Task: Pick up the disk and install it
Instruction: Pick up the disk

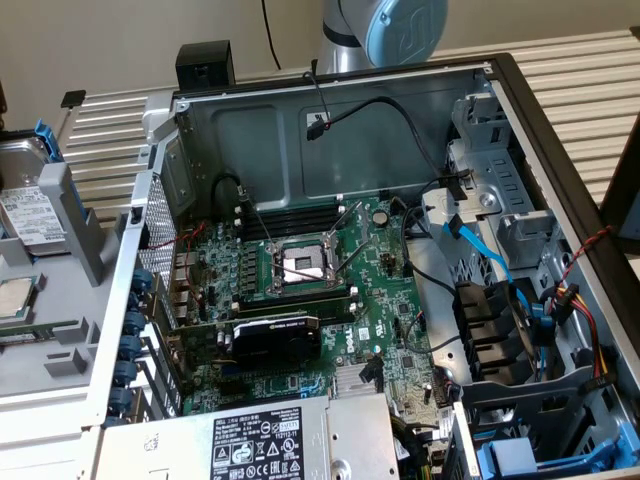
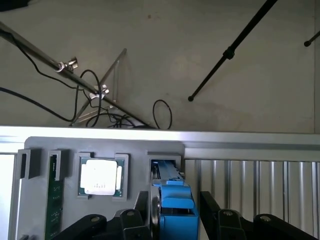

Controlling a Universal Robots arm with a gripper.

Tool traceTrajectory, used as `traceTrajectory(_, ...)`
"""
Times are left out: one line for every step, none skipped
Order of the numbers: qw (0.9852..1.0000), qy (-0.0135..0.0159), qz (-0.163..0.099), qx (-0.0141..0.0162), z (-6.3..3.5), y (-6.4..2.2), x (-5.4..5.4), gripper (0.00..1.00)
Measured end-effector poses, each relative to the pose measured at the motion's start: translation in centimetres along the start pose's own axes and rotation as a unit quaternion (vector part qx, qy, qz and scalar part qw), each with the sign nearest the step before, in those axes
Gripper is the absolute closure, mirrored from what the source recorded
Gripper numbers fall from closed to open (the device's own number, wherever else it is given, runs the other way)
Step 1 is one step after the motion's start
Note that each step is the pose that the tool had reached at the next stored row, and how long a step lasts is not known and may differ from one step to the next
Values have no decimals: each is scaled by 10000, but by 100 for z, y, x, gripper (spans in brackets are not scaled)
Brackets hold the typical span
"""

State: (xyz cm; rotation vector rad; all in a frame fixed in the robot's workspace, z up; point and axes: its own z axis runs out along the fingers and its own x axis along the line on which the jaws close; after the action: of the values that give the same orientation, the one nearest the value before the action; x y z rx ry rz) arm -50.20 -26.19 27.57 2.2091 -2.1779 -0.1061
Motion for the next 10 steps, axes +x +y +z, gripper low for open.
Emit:
traceTrajectory(10000, 0, 0, 0, 0, 0, 0, 47)
traceTrajectory(10000, 0, 0, 0, 0, 0, -1, 47)
traceTrajectory(10000, 0, 0, 0, 0, 0, -1, 47)
traceTrajectory(10000, 1, 1, 0, 1, 0, -1, 47)
traceTrajectory(10000, 1, 0, -1, 1, 0, -1, 47)
traceTrajectory(10000, 1, 1, -1, 3, 0, -1, 47)
traceTrajectory(10000, 0, 0, 0, 7, 1, -1, 47)
traceTrajectory(10000, 0, 0, 1, 10, 2, 0, 47)
traceTrajectory(10000, 0, 1, 1, 12, 3, 4, 47)
traceTrajectory(10000, 1, 1, 1, 13, 3, 8, 47)
